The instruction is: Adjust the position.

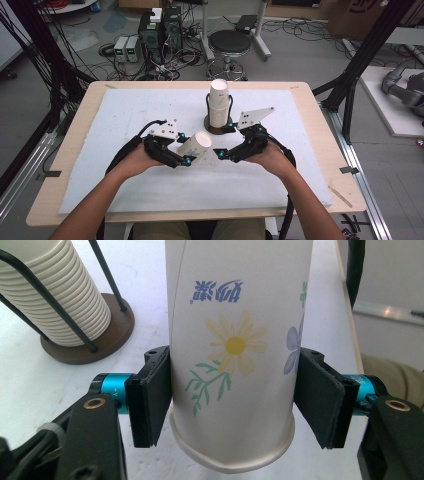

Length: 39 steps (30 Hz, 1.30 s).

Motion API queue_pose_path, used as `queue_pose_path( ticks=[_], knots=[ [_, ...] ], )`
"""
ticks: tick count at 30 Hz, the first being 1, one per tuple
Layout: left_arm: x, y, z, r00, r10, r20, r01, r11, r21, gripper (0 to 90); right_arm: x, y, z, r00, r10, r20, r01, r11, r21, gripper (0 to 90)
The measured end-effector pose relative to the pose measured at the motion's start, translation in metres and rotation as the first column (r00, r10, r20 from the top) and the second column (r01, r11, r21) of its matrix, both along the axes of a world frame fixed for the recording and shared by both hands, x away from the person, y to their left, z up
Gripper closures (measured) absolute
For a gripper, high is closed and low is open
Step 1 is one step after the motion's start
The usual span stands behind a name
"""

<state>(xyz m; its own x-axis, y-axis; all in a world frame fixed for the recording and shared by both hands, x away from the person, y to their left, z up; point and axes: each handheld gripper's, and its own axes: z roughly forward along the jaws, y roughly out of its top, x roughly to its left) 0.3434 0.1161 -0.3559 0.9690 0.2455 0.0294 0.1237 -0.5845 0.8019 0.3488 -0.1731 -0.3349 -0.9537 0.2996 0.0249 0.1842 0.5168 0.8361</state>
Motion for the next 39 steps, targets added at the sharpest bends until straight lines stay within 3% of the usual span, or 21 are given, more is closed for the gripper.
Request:
queue_pose_path(
  ticks=[11, 19, 30, 33, 34, 39],
  knots=[
    [0.003, -0.007, 0.019, 0.9984, -0.048, 0.032, 0.044, 0.9914, 0.123, 35.0, 0.002, 0.002, -0.004, 0.9998, 0.020, -0.004, -0.020, 0.999, -0.038, 19.3],
    [0.003, -0.013, 0.021, 0.9958, -0.088, 0.025, 0.082, 0.9765, 0.199, 35.0, 0.004, 0.009, -0.004, 0.9988, 0.049, -0.004, -0.050, 0.997, -0.057, 19.3],
    [0.002, -0.018, 0.018, 0.9923, -0.124, -0.009, 0.123, 0.9676, 0.220, 35.3, 0.008, 0.032, 0.002, 0.9907, 0.136, 0.008, -0.134, 0.983, -0.128, 19.6],
    [0.003, -0.019, 0.016, 0.9898, -0.142, -0.011, 0.140, 0.9587, 0.247, 35.3, 0.008, 0.037, 0.001, 0.9879, 0.155, -0.001, -0.154, 0.978, -0.144, 20.1],
    [0.002, -0.020, 0.015, 0.9905, -0.136, -0.021, 0.137, 0.9619, 0.236, 35.3, 0.008, 0.039, 0.001, 0.9870, 0.161, -0.001, -0.159, 0.976, -0.148, 20.2],
    [0.003, -0.022, 0.013, 0.9891, -0.145, -0.023, 0.146, 0.9592, 0.242, 35.4, 0.009, 0.045, -0.002, 0.9787, 0.205, -0.009, -0.204, 0.965, -0.167, 27.4]
  ],
)
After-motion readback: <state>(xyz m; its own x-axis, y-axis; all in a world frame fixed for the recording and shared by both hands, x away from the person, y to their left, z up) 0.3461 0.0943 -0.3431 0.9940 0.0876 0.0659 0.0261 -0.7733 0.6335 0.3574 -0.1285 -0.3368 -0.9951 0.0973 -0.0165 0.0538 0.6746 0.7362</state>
